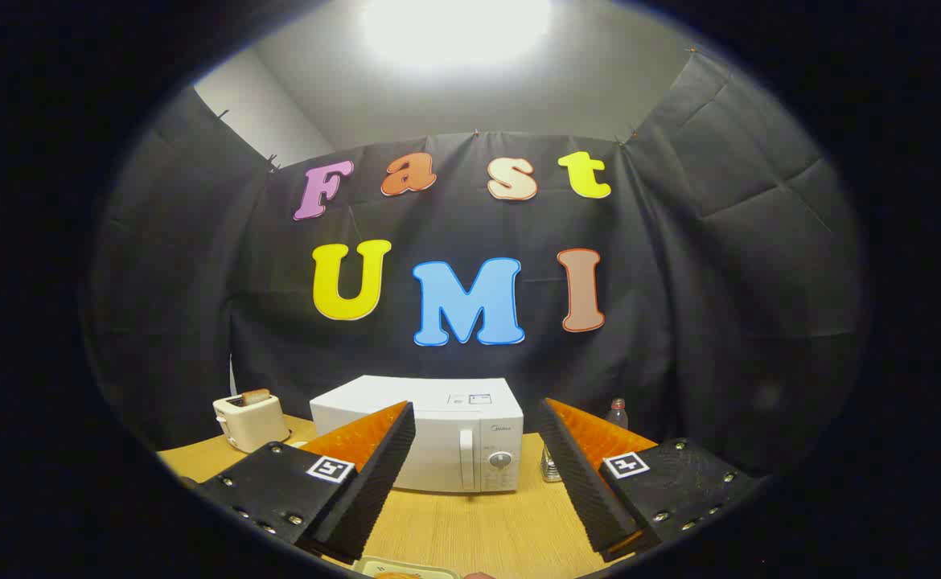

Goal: Open the microwave, put the food inside, and close the microwave door.

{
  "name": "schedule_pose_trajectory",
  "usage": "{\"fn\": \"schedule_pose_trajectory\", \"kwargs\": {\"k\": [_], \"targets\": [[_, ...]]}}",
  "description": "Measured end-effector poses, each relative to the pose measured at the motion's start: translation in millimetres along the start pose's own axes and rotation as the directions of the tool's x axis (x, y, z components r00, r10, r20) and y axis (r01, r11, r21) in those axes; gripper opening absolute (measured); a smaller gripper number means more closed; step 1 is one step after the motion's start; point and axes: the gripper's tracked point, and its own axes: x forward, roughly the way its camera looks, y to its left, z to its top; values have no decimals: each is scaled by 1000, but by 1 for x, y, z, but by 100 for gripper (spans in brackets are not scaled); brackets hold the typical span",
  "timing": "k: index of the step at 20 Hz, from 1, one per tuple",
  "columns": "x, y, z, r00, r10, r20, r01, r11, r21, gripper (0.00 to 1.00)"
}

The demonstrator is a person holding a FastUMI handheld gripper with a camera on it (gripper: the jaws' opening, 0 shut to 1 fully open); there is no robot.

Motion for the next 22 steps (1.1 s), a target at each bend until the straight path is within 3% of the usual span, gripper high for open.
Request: {"fn": "schedule_pose_trajectory", "kwargs": {"k": [9,22], "targets": [[27,3,-11,1000,25,4,-25,999,-24,97],[132,1,-85,991,64,-115,-62,998,13,97]]}}
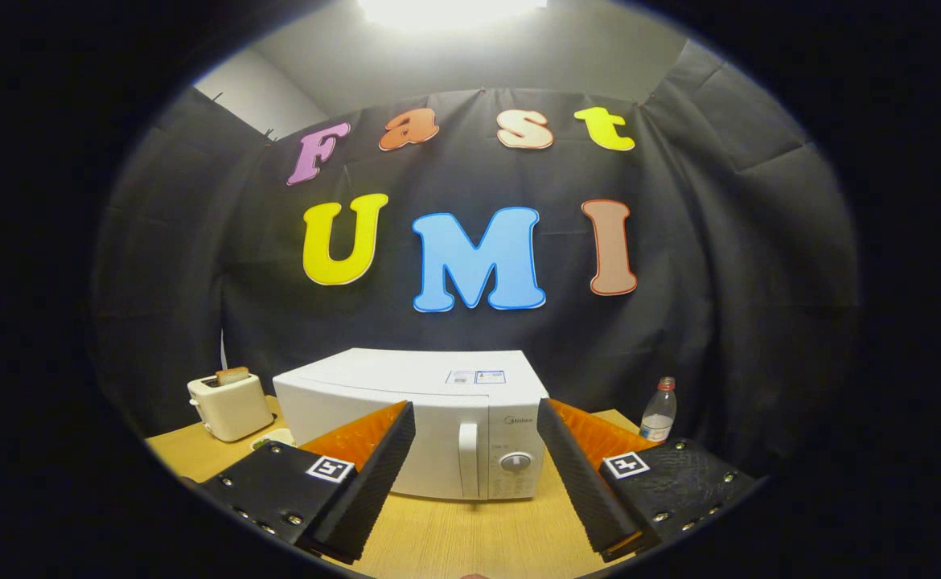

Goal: Open the microwave, put the food inside, and close the microwave door.

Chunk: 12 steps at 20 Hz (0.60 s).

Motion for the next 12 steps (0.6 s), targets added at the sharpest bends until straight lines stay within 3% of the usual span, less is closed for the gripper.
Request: {"fn": "schedule_pose_trajectory", "kwargs": {"k": [12], "targets": [[87,1,-95,984,21,-179,-25,1000,-19,97]]}}
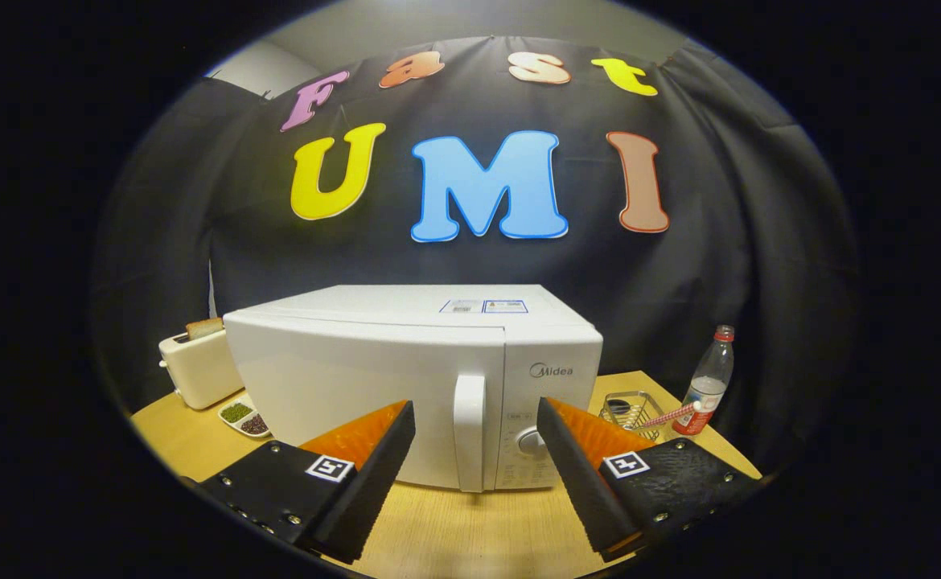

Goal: Open the microwave, put the food inside, and close the microwave door.

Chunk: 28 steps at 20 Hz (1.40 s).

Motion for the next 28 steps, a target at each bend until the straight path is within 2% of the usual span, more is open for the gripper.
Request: {"fn": "schedule_pose_trajectory", "kwargs": {"k": [3,4,7,8,9,11,13,14,15,16,17,18,21,25,28], "targets": [[17,0,-20,999,1,-49,-1,1000,-9,92],[21,0,-25,998,1,-64,-1,1000,-4,83],[33,-2,-35,995,-13,-96,15,1000,21,70],[36,-1,-39,994,-16,-106,20,999,37,57],[39,1,-42,994,-6,-113,13,998,59,56],[44,7,-42,993,5,-115,4,997,80,37],[41,6,-42,993,-24,-117,29,998,47,34],[40,7,-42,991,-31,-130,35,999,28,26],[41,5,-41,990,-43,-134,47,998,31,26],[40,5,-42,988,-35,-148,41,999,36,17],[38,7,-42,988,-24,-153,31,999,45,17],[38,8,-41,988,-11,-157,17,999,41,10],[32,8,-44,982,1,-190,7,999,43,10],[-6,21,-50,986,-1,-164,0,1000,-5,10],[-24,28,-53,982,18,-188,-14,1000,26,10]]}}
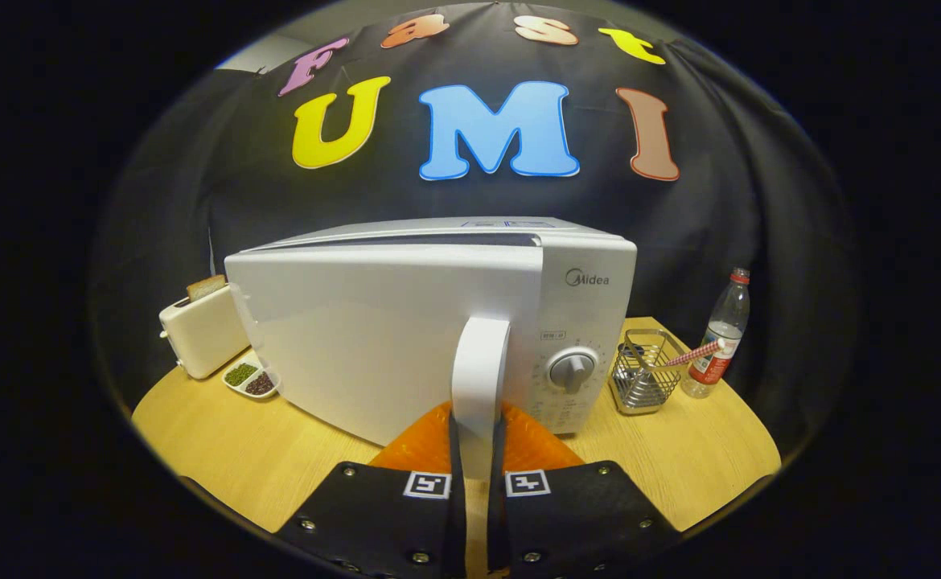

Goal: Open the microwave, put the food inside, and close the microwave door.

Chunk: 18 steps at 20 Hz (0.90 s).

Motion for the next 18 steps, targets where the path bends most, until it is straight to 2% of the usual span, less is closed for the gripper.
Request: {"fn": "schedule_pose_trajectory", "kwargs": {"k": [4,8,18], "targets": [[-31,21,-12,999,30,-14,-30,999,-10,12],[-58,42,-25,997,73,-31,-73,997,-8,22],[-114,98,-35,992,118,-33,-120,990,-72,23]]}}
